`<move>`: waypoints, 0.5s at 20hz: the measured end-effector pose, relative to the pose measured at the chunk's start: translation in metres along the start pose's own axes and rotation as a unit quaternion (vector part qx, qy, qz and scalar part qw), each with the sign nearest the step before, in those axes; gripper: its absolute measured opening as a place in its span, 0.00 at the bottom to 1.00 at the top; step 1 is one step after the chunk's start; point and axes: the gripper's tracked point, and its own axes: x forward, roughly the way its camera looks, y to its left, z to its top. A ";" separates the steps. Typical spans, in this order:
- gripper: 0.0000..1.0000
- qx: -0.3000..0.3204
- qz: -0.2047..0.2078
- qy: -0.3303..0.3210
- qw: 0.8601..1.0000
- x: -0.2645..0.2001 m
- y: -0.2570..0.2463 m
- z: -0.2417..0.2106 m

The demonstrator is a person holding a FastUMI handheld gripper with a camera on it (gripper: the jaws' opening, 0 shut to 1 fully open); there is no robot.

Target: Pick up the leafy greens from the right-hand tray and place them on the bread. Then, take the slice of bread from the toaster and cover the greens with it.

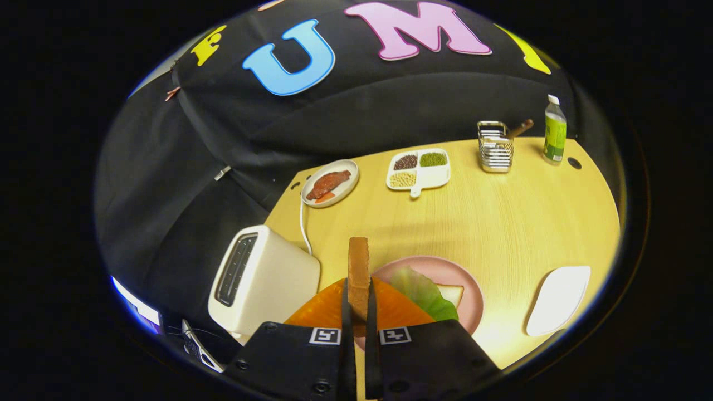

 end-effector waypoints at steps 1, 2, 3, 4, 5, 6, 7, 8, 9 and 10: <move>0.11 0.000 -0.004 0.006 1.000 0.004 -0.007 -0.006; 0.11 0.003 -0.005 0.012 1.000 0.007 -0.014 -0.011; 0.11 0.009 -0.003 0.016 1.000 0.010 -0.017 -0.015; 0.11 0.013 -0.004 0.020 1.000 0.013 -0.022 -0.018; 0.11 0.017 -0.009 0.021 1.000 0.015 -0.028 -0.019; 0.10 0.018 -0.018 0.022 0.999 0.016 -0.035 -0.019; 0.11 0.016 -0.029 0.022 0.999 0.017 -0.043 -0.019; 0.13 0.011 -0.039 0.023 0.999 0.017 -0.049 -0.020; 0.14 0.005 -0.049 0.027 0.998 0.017 -0.056 -0.022; 0.19 -0.004 -0.062 0.027 0.998 0.016 -0.063 -0.024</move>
